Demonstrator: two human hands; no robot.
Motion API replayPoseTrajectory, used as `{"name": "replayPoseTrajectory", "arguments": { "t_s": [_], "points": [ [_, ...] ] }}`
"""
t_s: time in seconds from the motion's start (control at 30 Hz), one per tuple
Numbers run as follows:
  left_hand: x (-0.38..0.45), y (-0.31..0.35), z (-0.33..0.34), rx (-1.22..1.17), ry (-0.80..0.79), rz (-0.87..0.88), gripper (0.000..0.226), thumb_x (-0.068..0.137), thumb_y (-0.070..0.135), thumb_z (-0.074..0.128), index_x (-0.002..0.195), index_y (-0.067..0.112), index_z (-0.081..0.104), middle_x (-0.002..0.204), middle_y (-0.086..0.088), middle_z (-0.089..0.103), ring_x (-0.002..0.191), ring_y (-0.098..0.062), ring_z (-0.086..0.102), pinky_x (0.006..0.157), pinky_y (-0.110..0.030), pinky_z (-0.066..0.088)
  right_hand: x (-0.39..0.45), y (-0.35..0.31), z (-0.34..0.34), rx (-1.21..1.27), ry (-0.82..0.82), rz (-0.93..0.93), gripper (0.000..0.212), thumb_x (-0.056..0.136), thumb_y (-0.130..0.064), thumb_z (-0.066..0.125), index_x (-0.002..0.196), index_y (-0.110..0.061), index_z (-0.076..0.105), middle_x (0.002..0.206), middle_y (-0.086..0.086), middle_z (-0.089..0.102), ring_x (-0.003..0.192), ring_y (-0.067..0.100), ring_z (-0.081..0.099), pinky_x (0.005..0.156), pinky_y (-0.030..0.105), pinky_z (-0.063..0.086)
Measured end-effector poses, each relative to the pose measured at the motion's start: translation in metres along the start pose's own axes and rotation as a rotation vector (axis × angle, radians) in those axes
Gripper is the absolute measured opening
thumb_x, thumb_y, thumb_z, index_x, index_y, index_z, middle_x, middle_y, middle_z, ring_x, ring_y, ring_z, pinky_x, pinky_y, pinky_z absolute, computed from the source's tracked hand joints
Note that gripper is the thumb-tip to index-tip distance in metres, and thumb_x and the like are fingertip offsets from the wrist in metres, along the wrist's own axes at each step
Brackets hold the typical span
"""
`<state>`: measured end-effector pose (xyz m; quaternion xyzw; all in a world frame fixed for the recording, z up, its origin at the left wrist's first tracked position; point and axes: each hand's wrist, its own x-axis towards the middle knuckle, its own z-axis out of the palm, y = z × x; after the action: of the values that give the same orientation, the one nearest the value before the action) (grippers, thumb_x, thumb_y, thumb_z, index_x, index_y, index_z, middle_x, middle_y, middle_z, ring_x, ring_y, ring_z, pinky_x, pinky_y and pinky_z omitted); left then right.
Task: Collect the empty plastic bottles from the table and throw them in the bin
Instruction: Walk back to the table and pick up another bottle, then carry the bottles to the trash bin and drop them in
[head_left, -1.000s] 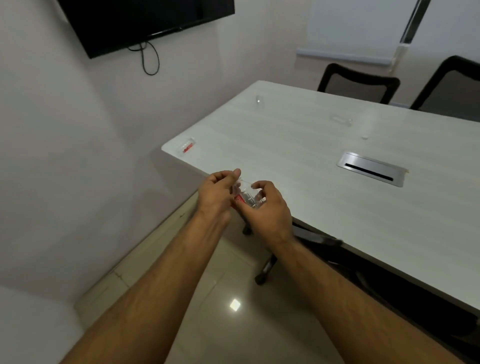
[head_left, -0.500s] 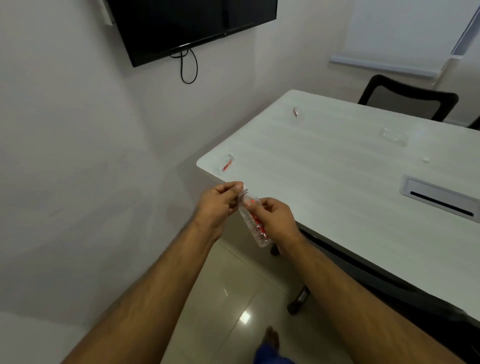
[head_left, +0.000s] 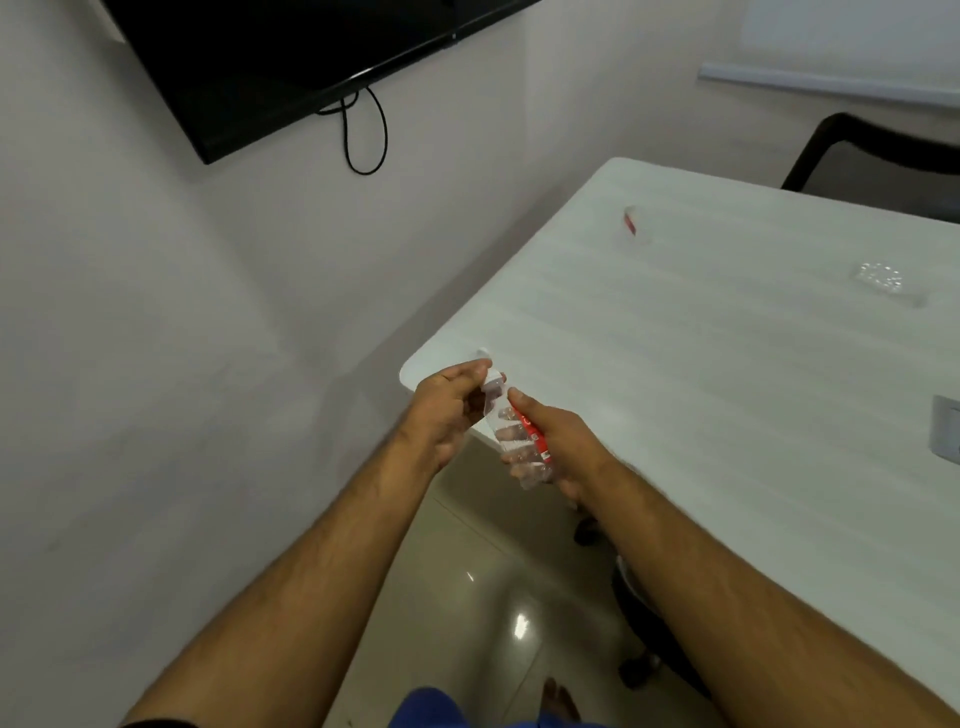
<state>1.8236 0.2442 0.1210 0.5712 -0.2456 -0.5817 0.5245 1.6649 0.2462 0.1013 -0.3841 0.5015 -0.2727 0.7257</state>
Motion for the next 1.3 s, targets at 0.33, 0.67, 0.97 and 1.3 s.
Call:
{"name": "replayPoseTrajectory", "arguments": {
  "t_s": [0.33,0.67,0.97,1.3],
  "points": [
    [0.197,-0.037,-0.049,1.484,0.123,0.249,0.059,0.085,0.047,0.067,0.131,0.013,0.052,0.129,-0.014,0.058,0.114,-0.033,0.059,0.088,-0.041,0.052,0.129,-0.002,0.022,0.059,0.474,0.181,0.02,0.101,-0.035,0.051,0.093,-0.019,0.059,0.089,0.005,0.066,0.083,0.023,0.068,0.093,0.045,0.057],
    [0.255,-0.04,-0.046,1.196,-0.232,0.001,0.058,0.085,0.044,0.069,0.132,0.016,0.05,0.127,-0.008,0.061,0.104,-0.026,0.061,0.082,-0.031,0.051,0.165,0.004,0.034,0.232,0.78,0.192,0.019,0.1,-0.039,0.057,0.111,-0.024,0.056,0.104,0.001,0.067,0.1,0.025,0.07,0.094,0.046,0.058],
    [0.131,-0.053,0.116,0.836,-0.813,-0.105,0.049,0.093,0.042,0.061,0.136,0.019,0.054,0.134,-0.004,0.062,0.112,-0.024,0.066,0.092,-0.039,0.057,0.034,0.015,-0.03,0.429,1.256,-0.053,0.033,0.099,-0.038,0.058,0.127,-0.021,0.063,0.115,-0.001,0.072,0.095,0.017,0.072,0.086,0.036,0.06],
    [-0.131,-0.119,0.239,0.774,-1.321,-0.149,0.03,0.095,0.023,0.059,0.123,0.014,0.062,0.105,0.0,0.071,0.084,-0.009,0.07,0.064,-0.021,0.055,-0.227,0.108,-0.076,0.843,1.68,-0.454,0.026,0.096,-0.019,0.061,0.119,-0.008,0.068,0.101,0.014,0.074,0.086,0.024,0.068,0.074,0.033,0.055]
  ]
}}
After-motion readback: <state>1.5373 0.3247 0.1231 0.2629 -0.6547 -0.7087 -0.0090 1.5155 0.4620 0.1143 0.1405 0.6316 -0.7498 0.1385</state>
